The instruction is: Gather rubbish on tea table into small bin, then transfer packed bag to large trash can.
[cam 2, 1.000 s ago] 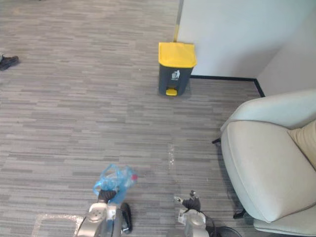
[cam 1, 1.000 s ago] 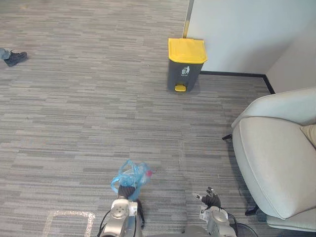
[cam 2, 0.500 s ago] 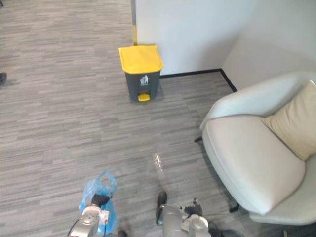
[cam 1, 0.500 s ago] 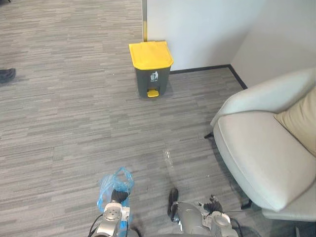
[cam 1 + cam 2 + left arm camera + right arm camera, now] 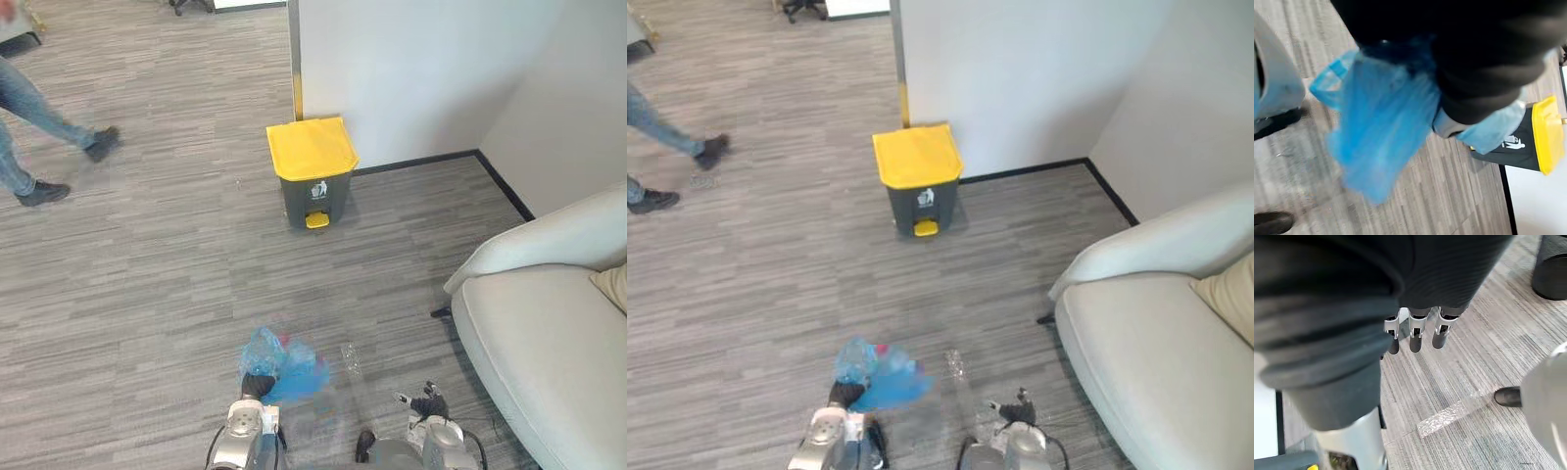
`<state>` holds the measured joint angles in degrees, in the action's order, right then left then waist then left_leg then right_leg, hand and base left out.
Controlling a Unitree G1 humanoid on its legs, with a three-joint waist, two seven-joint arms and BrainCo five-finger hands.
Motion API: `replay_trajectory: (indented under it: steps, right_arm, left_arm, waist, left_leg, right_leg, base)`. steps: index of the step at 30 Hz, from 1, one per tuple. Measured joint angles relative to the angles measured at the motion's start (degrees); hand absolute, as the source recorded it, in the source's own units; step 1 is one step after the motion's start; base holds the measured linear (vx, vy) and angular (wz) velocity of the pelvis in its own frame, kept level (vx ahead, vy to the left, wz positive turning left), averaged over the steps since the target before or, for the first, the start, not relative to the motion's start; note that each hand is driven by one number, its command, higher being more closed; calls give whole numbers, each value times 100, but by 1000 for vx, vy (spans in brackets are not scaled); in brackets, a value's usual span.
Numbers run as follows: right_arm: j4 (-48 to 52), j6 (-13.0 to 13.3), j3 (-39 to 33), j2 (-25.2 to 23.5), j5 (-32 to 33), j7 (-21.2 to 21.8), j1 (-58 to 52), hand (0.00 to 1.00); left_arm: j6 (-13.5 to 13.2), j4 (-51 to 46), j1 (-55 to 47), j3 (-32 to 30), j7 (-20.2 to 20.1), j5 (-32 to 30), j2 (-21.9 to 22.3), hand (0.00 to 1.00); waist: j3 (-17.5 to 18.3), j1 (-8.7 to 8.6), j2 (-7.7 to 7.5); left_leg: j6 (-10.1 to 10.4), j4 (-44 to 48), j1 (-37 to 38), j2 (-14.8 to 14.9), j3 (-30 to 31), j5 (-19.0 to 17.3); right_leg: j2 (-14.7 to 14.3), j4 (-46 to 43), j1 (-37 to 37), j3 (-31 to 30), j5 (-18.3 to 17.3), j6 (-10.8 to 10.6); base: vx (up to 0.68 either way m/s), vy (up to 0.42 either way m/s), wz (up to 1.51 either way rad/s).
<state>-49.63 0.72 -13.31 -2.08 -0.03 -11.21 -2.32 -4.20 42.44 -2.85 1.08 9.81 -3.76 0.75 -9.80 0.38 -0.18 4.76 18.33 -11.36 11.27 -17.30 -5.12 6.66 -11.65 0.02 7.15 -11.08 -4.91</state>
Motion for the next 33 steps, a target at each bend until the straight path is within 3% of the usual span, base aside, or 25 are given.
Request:
replay_trajectory:
  steps: [2,5,7,8,9,11,12,14,16,17,19,21,22,23,24,25,26,28,29,32,33]
  right_arm:
    - [-91,-3,0,-134,-4,1,-80,0]
    - [-99,0,-4,-133,-8,4,-34,0]
    - [-12,14,5,-63,-79,12,-45,0]
    - [5,16,5,-61,-141,11,-42,0]
    - [91,18,5,-42,-232,8,-61,0]
    - [99,23,9,-44,-238,10,-127,0]
    - [103,22,13,-61,-240,10,-103,0]
    - [112,22,12,-27,-241,11,-85,0]
    - [109,17,17,36,-248,9,-63,0]
    - [28,21,36,47,-238,16,-132,0]
    - [-84,22,-21,228,-255,0,26,0]
    - [-91,-20,-35,209,-242,3,31,0]
    - [-76,-19,-37,205,-242,9,25,0]
    - [-75,-33,10,204,-240,27,-54,0]
    - [-72,-29,34,198,-237,31,-80,0]
    - [-56,-19,134,194,-224,33,-110,0]
    - [-49,-13,199,206,-222,32,-95,0]
    - [-47,-28,232,174,-217,35,-100,0]
    - [-47,-41,225,165,-210,34,-117,0]
    - [-28,-52,90,92,-210,23,-98,0]
    - [-47,-56,-23,76,-209,7,-110,0]
  left_arm:
    - [-6,-3,-10,-1,0,0,-137,100]
    - [0,-2,-65,-1,2,0,-216,100]
    - [7,-29,-252,96,7,52,-235,100]
    - [10,-25,-255,127,7,56,-258,100]
    - [16,-27,-229,232,9,58,-296,100]
    - [16,-26,-232,209,20,59,-297,100]
    - [22,-18,-232,206,21,59,-314,100]
    - [41,1,-224,202,19,59,-296,100]
    - [61,35,-209,202,18,57,-279,100]
    - [62,178,-145,183,16,57,-292,100]
    - [62,280,-78,144,6,54,-139,100]
    - [62,277,-49,64,16,54,-48,100]
    - [66,277,-8,36,15,52,-15,100]
    - [64,219,40,40,6,52,54,100]
    - [64,157,51,41,6,51,72,100]
    - [56,-9,-24,34,4,53,113,100]
    - [58,-77,-54,34,-1,53,147,100]
    - [69,-115,-98,6,-1,54,143,100]
    - [69,-177,-144,7,-2,53,142,100]
    - [70,-181,-132,5,-10,53,122,100]
    - [61,-176,-108,12,-19,52,106,100]
  waist:
    - [102,9,-163]
    - [111,34,-208]
    - [91,5,-136]
    - [95,-19,-153]
    - [97,-97,-189]
    - [112,-105,-202]
    - [122,-93,-239]
    - [88,-134,-196]
    - [57,-140,-152]
    - [74,-195,-213]
    - [62,-106,44]
    - [57,-158,104]
    - [33,-256,164]
    - [23,-294,155]
    - [32,-283,130]
    - [36,-218,110]
    - [21,-124,143]
    - [28,-63,148]
    - [25,-8,132]
    - [1,15,71]
    - [22,26,92]
  left_leg:
    - [-69,-29,60,-205,-159,-152]
    - [-99,-7,298,-397,-402,-596]
    - [-156,-192,727,-536,-593,-790]
    - [-165,-226,794,-590,-572,-810]
    - [-185,-339,1029,-668,-464,-875]
    - [-176,-387,1128,-652,-375,-951]
    - [-238,-410,1203,-634,-312,-977]
    - [-158,-435,1386,-490,-256,-1080]
    - [-19,-568,1671,-384,-201,-1181]
    - [160,-678,1859,-505,100,-1231]
    - [59,-840,1927,-405,478,-1067]
    - [179,-722,1953,-353,676,-864]
    - [236,-439,1938,-248,749,-817]
    - [430,662,1678,-32,727,-636]
    - [482,1136,1506,42,711,-508]
    - [516,2394,955,273,645,-15]
    - [308,3391,473,585,498,-153]
    - [54,3690,33,724,185,-552]
    - [-52,3354,-91,707,1,-749]
    - [-95,1974,-189,483,-128,-755]
    - [10,582,-89,223,-48,-256]
  right_leg:
    - [202,96,19,-174,-39,-68]
    - [426,-270,-39,-413,-111,-183]
    - [582,-2139,-788,-759,-31,-318]
    - [637,-2496,-934,-783,52,-383]
    - [703,-3435,-1361,-798,353,-333]
    - [599,-3638,-1530,-761,47,-191]
    - [472,-3605,-1715,-601,-343,-49]
    - [151,-3165,-1991,-305,-537,170]
    - [-160,-2368,-2228,-174,-319,279]
    - [-226,-1732,-2097,-162,264,506]
    - [-333,-1773,-2006,-91,154,588]
    - [-289,-1866,-1867,95,-75,676]
    - [-286,-1740,-1582,313,-134,728]
    - [-310,-1402,-983,544,-173,736]
    - [-317,-1290,-806,569,-189,729]
    - [-328,-960,-404,588,-287,720]
    - [-381,-777,-189,566,-373,766]
    - [-345,-593,45,484,-429,726]
    - [-285,-500,149,413,-418,636]
    - [-121,-500,324,282,-471,482]
    - [-42,-576,383,128,-612,160]
  base:
    - [193,183,-18]
    - [162,191,-50]
    - [141,191,-53]
    - [225,157,8]
    - [288,74,35]
    - [323,23,28]
    - [312,-87,28]
    - [304,-121,26]
    - [427,-173,30]
    - [461,-164,41]
    - [511,-186,13]
    - [422,-183,33]
    - [360,-170,93]
    - [343,-161,92]
    - [371,-137,64]
    - [262,-17,6]
    - [240,22,-5]
    - [223,83,-22]
    - [222,114,-28]
    - [279,205,-31]
    - [313,272,-22]
